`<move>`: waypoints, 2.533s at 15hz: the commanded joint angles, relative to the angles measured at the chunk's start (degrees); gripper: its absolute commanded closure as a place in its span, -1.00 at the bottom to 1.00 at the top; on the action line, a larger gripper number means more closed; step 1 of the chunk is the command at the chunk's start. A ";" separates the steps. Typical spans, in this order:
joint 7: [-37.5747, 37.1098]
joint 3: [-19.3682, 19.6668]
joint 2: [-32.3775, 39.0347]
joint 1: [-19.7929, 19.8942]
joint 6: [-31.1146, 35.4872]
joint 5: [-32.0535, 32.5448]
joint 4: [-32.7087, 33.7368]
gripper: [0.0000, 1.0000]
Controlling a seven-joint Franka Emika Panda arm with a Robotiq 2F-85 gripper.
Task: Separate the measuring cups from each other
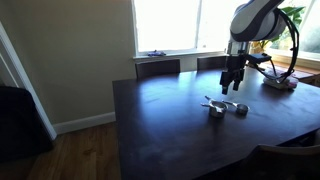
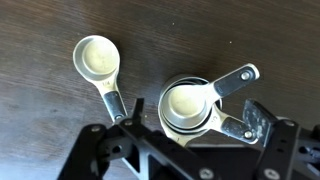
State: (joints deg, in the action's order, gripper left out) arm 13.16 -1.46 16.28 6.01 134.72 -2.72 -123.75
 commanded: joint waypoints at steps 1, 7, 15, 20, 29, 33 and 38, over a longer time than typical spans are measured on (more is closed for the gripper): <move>-6.33 0.11 -0.54 -0.65 1.88 -6.37 -2.20 -1.00; -13.79 0.15 -0.10 -1.47 2.63 -14.00 -4.41 -1.00; -24.43 0.68 5.48 -3.33 7.67 -15.47 -3.80 -1.00; -27.63 0.37 9.03 -3.83 8.57 -15.83 -2.65 -0.47; -28.37 0.32 9.85 -4.73 9.36 -15.64 -2.38 0.55; -28.33 0.59 9.02 -5.54 10.51 -14.65 -3.24 0.86; -27.59 0.72 6.61 -5.97 12.73 -14.02 -5.00 0.86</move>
State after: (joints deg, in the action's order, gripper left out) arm -13.82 -1.47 26.21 1.20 145.31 -17.41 -125.75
